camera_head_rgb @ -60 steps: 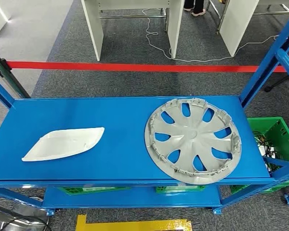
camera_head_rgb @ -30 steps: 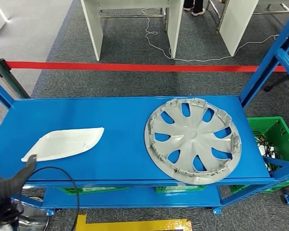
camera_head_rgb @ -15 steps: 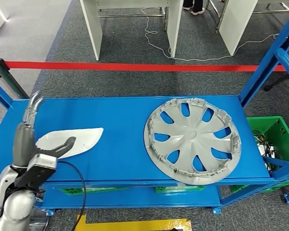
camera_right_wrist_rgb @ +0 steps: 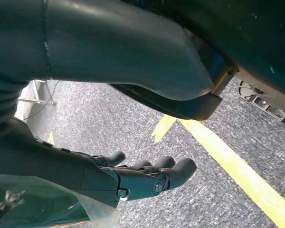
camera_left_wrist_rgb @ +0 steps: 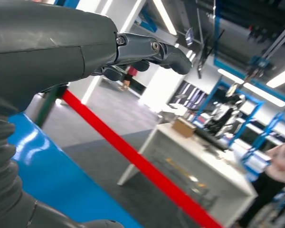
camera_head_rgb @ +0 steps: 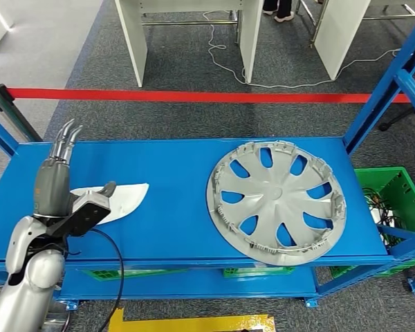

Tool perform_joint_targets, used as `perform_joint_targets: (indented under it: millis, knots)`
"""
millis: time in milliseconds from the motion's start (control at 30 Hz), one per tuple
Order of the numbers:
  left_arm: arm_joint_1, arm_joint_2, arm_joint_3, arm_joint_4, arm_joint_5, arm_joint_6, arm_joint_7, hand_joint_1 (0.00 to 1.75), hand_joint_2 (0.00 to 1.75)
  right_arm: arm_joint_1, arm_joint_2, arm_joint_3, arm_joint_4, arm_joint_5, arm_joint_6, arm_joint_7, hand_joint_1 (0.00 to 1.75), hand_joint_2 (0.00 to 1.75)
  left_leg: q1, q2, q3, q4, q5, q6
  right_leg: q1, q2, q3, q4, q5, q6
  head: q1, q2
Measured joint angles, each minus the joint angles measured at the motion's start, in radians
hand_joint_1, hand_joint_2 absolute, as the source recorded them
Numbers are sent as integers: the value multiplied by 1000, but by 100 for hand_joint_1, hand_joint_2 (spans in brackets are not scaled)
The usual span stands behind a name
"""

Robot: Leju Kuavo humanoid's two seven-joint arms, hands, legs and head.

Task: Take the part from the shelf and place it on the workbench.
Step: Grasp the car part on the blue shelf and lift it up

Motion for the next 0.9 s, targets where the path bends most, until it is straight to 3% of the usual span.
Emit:
perform_joint_targets:
  millis: [67, 333, 900]
  knots:
    - [-11, 9, -2, 30, -13, -12, 12, 0, 0, 0, 0, 4, 0, 1, 2, -2, 0, 175, 0, 0, 0, 0, 0, 0, 0, 0, 0, 0, 0, 0, 0, 0]
    - [-19, 41, -6, 119, 77, -108, -8, 0, 0, 1, 0, 17, 0, 6, 18, -3, 0, 175, 0, 0, -1, 0, 0, 0, 0, 0, 0, 0, 0, 0, 0, 0]
    - [115, 76, 53, 68, 227, -178, -49, 0, 0, 1, 1, 20, 0, 13, 24, -1, 0, 175, 0, 0, -1, 0, 0, 0, 0, 0, 0, 0, 0, 0, 0, 0]
